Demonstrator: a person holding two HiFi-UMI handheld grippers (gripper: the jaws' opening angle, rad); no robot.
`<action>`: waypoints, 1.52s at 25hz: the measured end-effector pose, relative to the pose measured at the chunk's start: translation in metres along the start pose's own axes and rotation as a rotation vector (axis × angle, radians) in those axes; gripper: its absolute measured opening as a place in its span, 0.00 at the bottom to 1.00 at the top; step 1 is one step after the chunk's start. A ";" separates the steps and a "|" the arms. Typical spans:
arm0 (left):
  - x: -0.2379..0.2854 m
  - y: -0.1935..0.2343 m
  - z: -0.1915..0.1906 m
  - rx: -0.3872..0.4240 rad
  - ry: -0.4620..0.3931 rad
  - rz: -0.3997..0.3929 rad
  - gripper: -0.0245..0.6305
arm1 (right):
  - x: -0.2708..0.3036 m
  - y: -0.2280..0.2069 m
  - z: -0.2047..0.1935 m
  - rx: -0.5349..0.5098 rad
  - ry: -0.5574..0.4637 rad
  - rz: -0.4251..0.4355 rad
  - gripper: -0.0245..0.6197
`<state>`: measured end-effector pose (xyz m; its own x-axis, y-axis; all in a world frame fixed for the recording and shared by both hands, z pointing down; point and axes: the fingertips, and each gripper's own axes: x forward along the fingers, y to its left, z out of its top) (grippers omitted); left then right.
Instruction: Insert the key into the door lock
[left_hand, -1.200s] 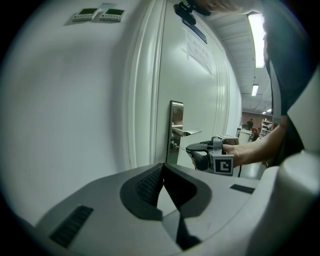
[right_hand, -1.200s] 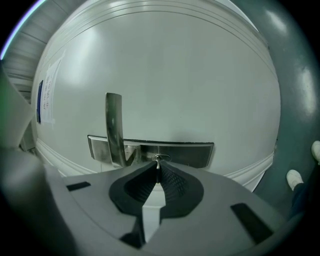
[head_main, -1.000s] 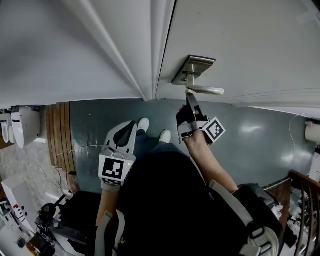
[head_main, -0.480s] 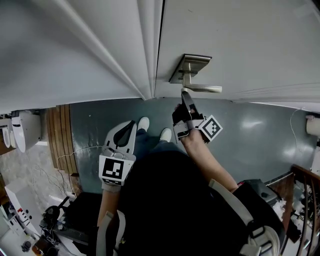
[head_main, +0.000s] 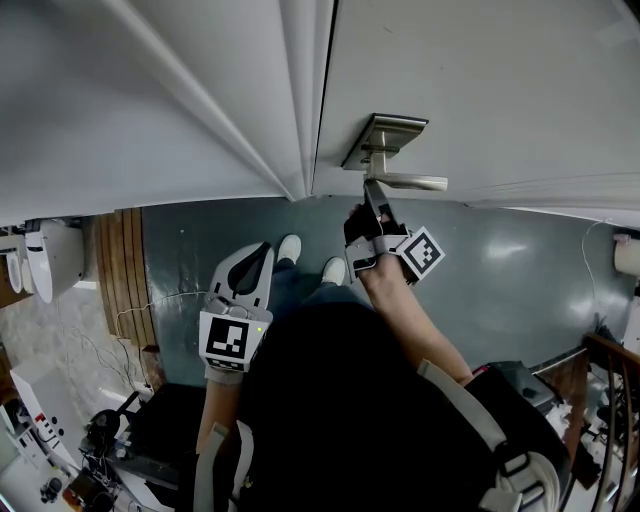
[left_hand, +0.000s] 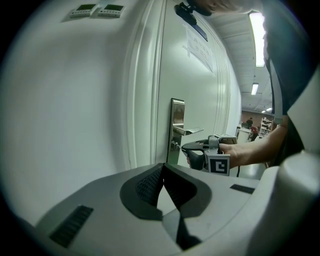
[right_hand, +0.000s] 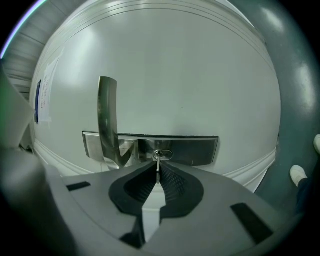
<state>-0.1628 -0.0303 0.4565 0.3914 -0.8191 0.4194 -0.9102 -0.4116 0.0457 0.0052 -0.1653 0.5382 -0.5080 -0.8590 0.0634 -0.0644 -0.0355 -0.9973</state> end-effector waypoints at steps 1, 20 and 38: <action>0.000 0.001 0.000 0.003 -0.002 0.001 0.05 | 0.003 0.001 0.001 -0.001 -0.001 0.003 0.09; 0.009 -0.001 0.007 0.040 -0.009 -0.033 0.05 | 0.012 0.005 0.003 -0.023 0.002 0.039 0.09; 0.058 -0.042 0.031 0.116 -0.040 -0.264 0.05 | -0.044 0.013 0.036 -0.227 -0.056 -0.015 0.09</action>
<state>-0.0979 -0.0734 0.4511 0.6199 -0.6915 0.3709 -0.7555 -0.6537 0.0440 0.0580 -0.1464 0.5206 -0.4574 -0.8865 0.0698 -0.2664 0.0617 -0.9619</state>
